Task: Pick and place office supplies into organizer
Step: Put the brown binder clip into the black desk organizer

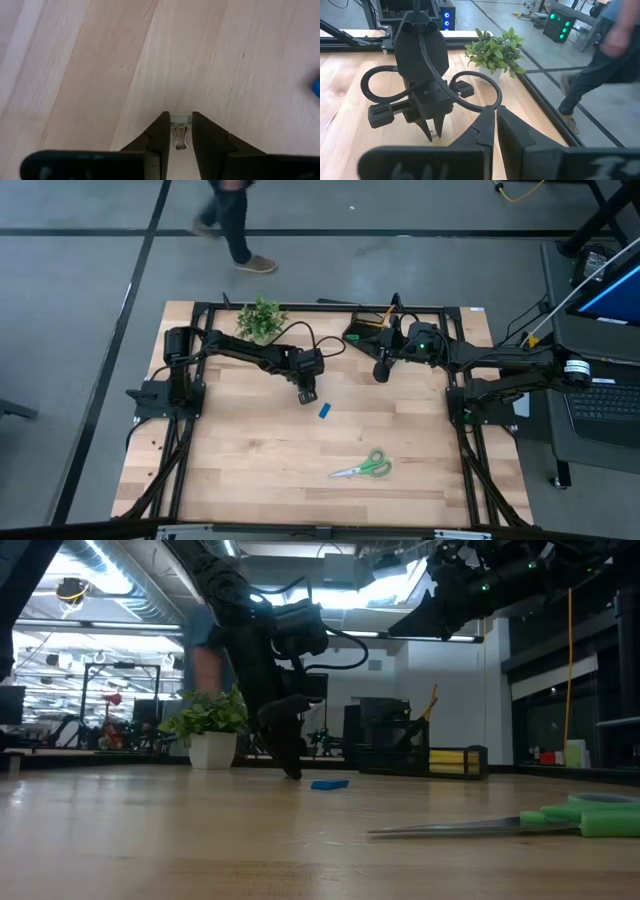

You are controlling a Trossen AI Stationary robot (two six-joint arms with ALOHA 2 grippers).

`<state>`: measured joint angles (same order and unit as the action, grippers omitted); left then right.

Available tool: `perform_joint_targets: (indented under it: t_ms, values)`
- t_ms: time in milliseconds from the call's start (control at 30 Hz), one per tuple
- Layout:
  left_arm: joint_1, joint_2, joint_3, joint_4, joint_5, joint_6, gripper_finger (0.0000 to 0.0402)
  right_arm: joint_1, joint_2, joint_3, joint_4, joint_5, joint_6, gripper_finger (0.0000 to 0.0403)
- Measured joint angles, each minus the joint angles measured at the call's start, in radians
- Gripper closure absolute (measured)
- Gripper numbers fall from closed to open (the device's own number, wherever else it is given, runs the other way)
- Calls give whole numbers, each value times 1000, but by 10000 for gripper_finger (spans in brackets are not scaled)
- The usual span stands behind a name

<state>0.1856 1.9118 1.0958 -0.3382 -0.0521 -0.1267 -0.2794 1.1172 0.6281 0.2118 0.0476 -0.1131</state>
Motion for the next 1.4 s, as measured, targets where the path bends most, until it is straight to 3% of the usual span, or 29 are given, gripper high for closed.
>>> perform_joint_targets:
  t_ms: [967, 1400]
  values:
    - [-1, -66, -4, 69, 4, 60, 336, 0, 0, 0, -11, 0, 0, 380]
    - [2, -252, -2, 177, 8, 184, 336, 3, 0, 0, -14, 0, 3, 380]
